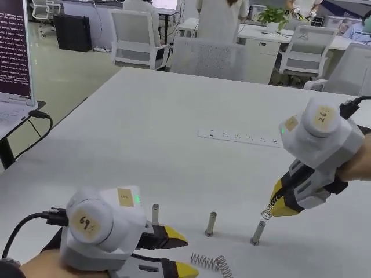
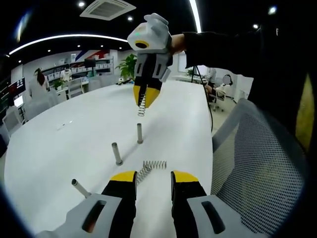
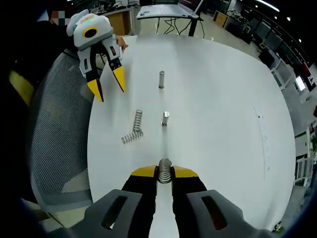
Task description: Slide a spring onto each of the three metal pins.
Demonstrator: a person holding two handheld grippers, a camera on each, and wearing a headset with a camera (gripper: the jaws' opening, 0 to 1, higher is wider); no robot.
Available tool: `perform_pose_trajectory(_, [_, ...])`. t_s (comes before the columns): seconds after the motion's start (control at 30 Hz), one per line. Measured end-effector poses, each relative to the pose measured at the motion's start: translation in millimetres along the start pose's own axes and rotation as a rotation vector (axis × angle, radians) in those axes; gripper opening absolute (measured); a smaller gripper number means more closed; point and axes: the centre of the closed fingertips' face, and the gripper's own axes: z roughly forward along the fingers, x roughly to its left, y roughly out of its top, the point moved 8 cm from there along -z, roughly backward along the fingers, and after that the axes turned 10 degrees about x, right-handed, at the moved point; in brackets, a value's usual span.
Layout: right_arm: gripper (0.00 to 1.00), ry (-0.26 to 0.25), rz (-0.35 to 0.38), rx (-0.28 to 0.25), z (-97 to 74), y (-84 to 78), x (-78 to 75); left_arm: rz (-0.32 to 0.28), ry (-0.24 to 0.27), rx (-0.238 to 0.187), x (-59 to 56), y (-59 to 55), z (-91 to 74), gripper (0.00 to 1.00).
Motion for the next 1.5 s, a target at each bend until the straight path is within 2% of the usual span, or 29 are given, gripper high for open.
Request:
perform_pose_trajectory(0.3, [0.08,0.01,0.004,0.001,3.6,-0.8,-2.6,-0.007,0.001,0.003,1.0,-2.0,-0.3,0.25])
perform_pose_trajectory(0.6, [0.08,0.008,-0.001,0.008,4.7,-1.3,-4.5,-0.03,0.002,-0.005,2.4,-4.4,-3.3,0.36])
perform_pose_trajectory(0.97, [0.08,0.011,-0.004,0.025,6.9,-3.7,-7.3,-0.068,0.009,-0.02,3.7,-8.3,-10.7,0.53])
perform_pose_trajectory(1.13, [0.08,0.015,-0.006,0.031,8.1,-4.0,-7.8,-0.082,0.016,-0.033,3.9,-9.6,-15.7,0.6])
perform_pose_trajectory(1.2, [0.08,0.016,-0.007,0.037,9.6,-4.3,-8.3,-0.082,0.034,-0.036,4.4,-9.7,-17.4,0.63])
perform_pose_trajectory(1.5, [0.08,0.017,-0.01,0.059,14.5,-4.8,-10.1,-0.11,0.039,-0.048,3.7,-16.3,-25.5,0.71])
